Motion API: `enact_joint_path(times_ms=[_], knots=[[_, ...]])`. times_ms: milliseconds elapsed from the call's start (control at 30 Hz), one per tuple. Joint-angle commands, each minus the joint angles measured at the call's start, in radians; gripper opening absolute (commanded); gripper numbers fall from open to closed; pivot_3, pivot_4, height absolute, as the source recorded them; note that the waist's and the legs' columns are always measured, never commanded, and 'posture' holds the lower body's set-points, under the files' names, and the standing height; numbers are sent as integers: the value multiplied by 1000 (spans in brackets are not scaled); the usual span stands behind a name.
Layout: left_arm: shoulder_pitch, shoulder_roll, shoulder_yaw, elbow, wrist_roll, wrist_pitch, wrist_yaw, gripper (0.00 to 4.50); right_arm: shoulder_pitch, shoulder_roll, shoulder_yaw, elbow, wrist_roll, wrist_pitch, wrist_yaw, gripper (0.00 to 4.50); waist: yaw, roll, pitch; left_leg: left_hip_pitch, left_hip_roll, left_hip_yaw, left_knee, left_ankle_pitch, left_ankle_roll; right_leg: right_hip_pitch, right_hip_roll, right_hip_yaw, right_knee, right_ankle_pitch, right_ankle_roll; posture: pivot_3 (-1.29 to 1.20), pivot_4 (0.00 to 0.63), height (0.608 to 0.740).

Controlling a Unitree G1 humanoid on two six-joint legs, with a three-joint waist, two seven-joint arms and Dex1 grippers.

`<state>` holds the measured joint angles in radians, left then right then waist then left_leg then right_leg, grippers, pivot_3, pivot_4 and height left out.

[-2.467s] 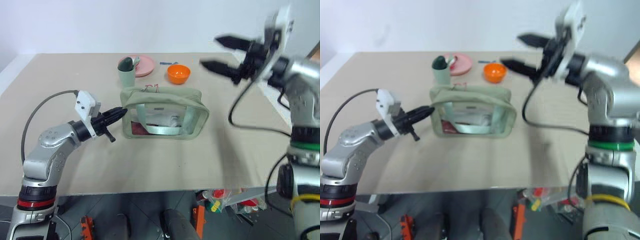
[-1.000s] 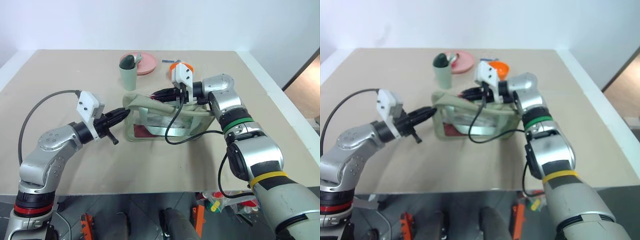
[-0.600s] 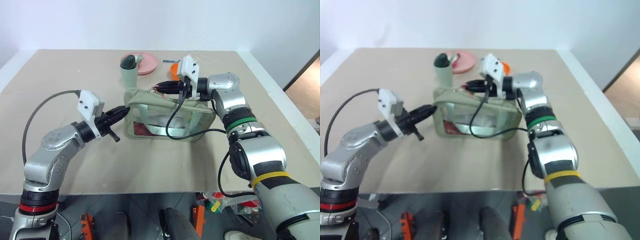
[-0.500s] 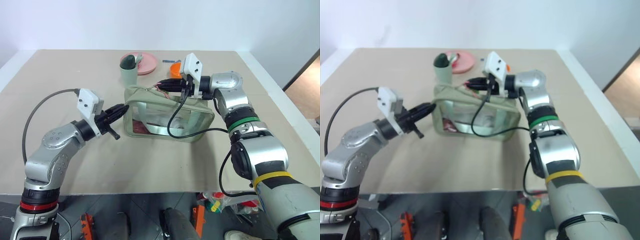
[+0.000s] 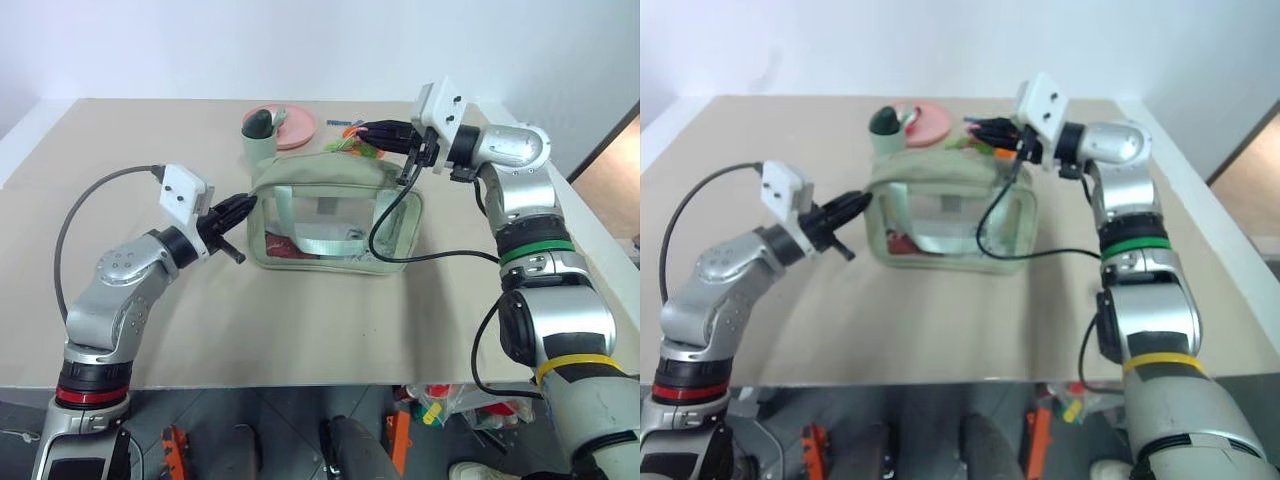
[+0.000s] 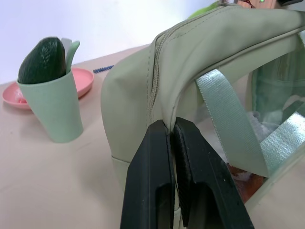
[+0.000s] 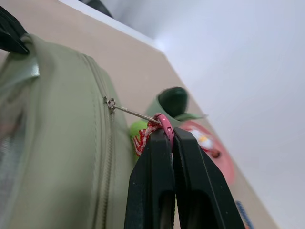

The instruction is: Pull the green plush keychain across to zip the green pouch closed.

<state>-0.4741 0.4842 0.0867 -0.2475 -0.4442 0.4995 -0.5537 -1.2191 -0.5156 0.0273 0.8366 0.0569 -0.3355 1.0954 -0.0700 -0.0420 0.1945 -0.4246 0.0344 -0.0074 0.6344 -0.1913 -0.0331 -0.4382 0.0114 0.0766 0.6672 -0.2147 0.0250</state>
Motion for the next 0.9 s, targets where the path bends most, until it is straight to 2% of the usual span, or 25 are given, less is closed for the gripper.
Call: enact_joint_path(times_ms=[33, 233, 400, 667, 900], knots=[[-40, 5, 11, 23, 54, -71, 19, 0, 28, -95, -92, -129, 18, 0, -113, 50, 3, 0, 0, 0, 0, 0, 0, 0, 0, 0, 0, 0, 0, 0, 0, 0, 150, 740], [-67, -9, 2, 59, 104, -141, 35, 0, 148, -186, -136, -287, 4, 71, -254, 50, 19, 0, 0, -1, -1, 2, 0, 0, 0, -1, -1, 2, 0, 0, 1, 0, 150, 740], [-62, -22, -23, 89, 134, -170, 31, 0, 277, -221, -128, -327, -59, 118, -379, 50, 23, 0, 0, 0, -1, 2, 0, 0, 0, -1, -1, 2, 0, 0, 1, 0, 150, 740], [-76, -42, -42, 119, 152, -192, 42, 0, 462, -191, -70, -297, -180, 158, -549, 50, 22, 0, 0, 0, -2, 4, 1, 1, 1, 0, -1, 5, 0, 1, 3, 0, 150, 740], [-57, -45, -36, 102, 163, -188, 55, 0, 602, -100, -3, -336, -211, 203, -597, 50, 19, 0, 0, 2, -2, 4, 2, 2, 2, 1, 0, 6, 0, 2, 5, 0, 150, 740]])
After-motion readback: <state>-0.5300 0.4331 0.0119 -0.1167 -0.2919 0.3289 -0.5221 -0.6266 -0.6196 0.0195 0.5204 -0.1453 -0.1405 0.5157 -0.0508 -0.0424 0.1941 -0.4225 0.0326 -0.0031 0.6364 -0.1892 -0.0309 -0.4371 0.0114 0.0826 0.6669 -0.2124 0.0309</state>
